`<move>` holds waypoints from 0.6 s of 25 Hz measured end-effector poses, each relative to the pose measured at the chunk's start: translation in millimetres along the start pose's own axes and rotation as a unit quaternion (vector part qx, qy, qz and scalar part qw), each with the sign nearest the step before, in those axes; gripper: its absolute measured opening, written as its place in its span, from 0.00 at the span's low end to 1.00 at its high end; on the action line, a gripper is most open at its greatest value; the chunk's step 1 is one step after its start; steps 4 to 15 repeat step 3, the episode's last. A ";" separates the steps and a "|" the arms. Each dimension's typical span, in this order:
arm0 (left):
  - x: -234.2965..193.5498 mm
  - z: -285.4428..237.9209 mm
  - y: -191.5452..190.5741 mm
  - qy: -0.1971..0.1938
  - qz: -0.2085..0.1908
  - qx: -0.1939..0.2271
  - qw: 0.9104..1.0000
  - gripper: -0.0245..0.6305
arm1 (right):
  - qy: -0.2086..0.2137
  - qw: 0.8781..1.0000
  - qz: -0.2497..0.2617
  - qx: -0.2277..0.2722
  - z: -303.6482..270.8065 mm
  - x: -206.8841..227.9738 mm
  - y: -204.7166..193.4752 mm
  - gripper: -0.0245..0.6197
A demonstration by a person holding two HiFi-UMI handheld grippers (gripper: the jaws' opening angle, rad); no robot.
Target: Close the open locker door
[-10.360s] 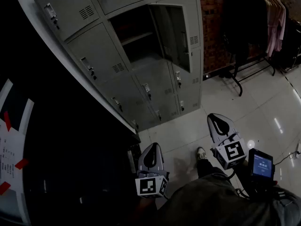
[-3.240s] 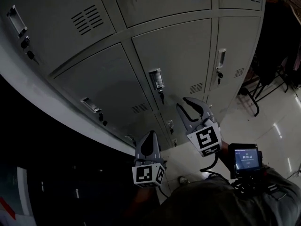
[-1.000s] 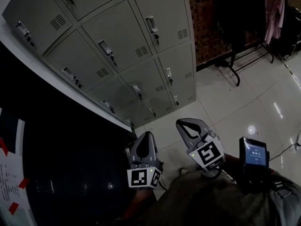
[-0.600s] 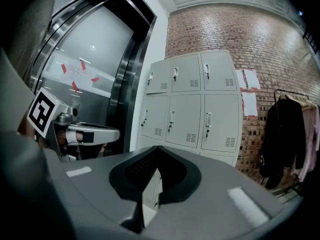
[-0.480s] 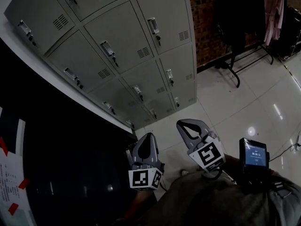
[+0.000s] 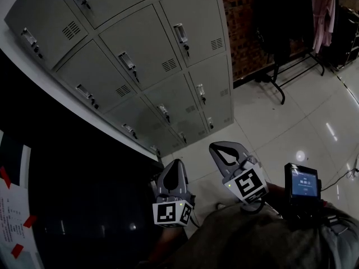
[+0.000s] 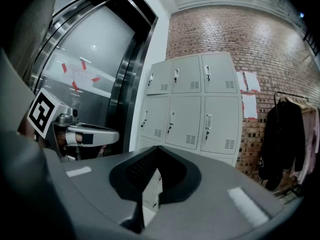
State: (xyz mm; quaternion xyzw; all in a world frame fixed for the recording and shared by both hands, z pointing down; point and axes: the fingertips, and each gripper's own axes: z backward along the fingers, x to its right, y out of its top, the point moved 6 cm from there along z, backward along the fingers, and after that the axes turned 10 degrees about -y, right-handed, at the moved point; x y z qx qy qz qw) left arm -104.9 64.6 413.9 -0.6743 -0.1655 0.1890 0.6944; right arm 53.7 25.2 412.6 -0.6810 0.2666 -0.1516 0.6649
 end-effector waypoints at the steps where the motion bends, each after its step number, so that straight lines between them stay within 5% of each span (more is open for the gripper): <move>1: 0.1 0.3 0.1 0.000 0.000 0.000 1.000 0.04 | 0.001 1.000 0.002 0.000 0.2 0.1 -0.1 0.05; 15: 0.5 0.9 0.4 0.001 -0.001 -0.001 1.000 0.04 | 0.002 1.000 0.004 0.003 0.7 0.2 -0.1 0.05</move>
